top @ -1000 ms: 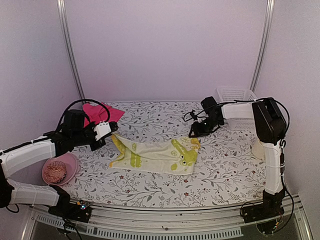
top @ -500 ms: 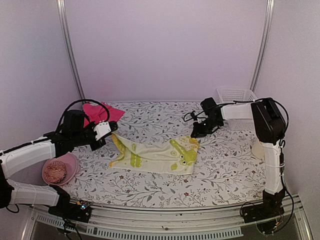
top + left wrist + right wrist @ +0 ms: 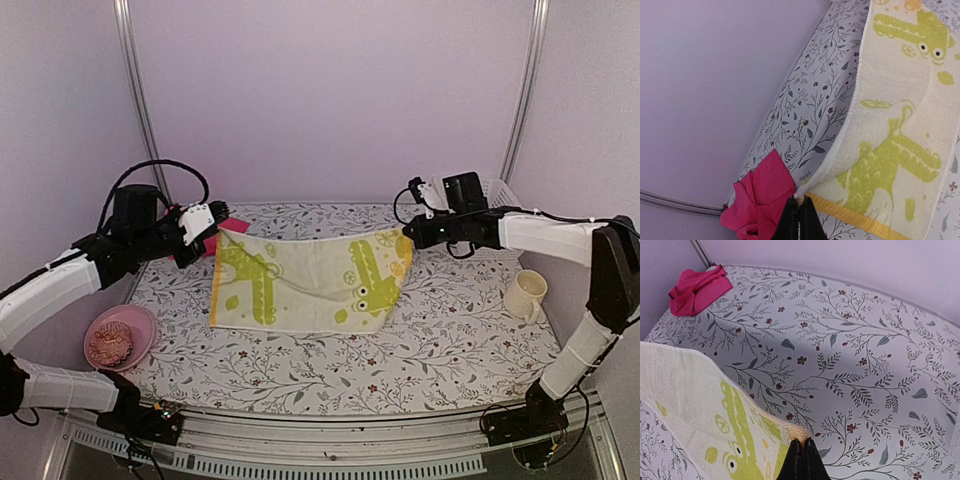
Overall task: Roll the towels
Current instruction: Pick up the towel from the center of the board, then flatten out the towel at the center of the board.
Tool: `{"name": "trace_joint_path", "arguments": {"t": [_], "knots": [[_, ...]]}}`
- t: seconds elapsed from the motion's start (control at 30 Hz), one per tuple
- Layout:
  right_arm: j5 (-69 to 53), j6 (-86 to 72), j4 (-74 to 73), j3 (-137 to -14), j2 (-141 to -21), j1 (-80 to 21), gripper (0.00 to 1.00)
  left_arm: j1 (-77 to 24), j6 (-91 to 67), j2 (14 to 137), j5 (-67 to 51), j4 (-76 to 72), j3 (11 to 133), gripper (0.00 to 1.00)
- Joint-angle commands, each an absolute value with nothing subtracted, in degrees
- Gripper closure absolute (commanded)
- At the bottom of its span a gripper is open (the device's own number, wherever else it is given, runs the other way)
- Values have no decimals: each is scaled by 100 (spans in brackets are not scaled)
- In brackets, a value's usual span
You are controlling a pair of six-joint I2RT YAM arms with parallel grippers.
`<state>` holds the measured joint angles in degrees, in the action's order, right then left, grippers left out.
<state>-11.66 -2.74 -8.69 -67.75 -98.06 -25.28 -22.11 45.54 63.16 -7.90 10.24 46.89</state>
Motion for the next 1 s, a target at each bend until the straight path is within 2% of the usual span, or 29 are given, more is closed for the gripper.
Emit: {"name": "trace_joint_path", "arguments": {"t": [0.0, 0.3, 0.47, 0.6, 0.67, 0.83, 0.97], "knots": [[-711, 227, -48, -6096, -8489, -2597, 98, -2153, 4343, 5988, -1169, 1667, 5231, 100], [-294, 695, 295, -4852, -5725, -3546, 98, -2137, 4616, 4944, -1678, 2908, 5572, 100], [647, 632, 192, -4809, -5291, -4118, 98, -2136, 4372, 4761, -1803, 3085, 5542, 100], [2052, 328, -30, -5081, -5937, -4122, 98, -2133, 4294, 5260, -1426, 2928, 5382, 100], [2481, 292, -34, -5225, -6652, -4011, 98, -2125, 4278, 5760, -1142, 2699, 5252, 100], [2550, 43, -76, -5823, -8456, -3253, 98, -2127, 4088, 7649, -724, 2063, 5434, 100], [2536, 93, 266, -6297, -9704, -2853, 98, -2104, 3927, 9291, -189, 1956, 6244, 100]]}}
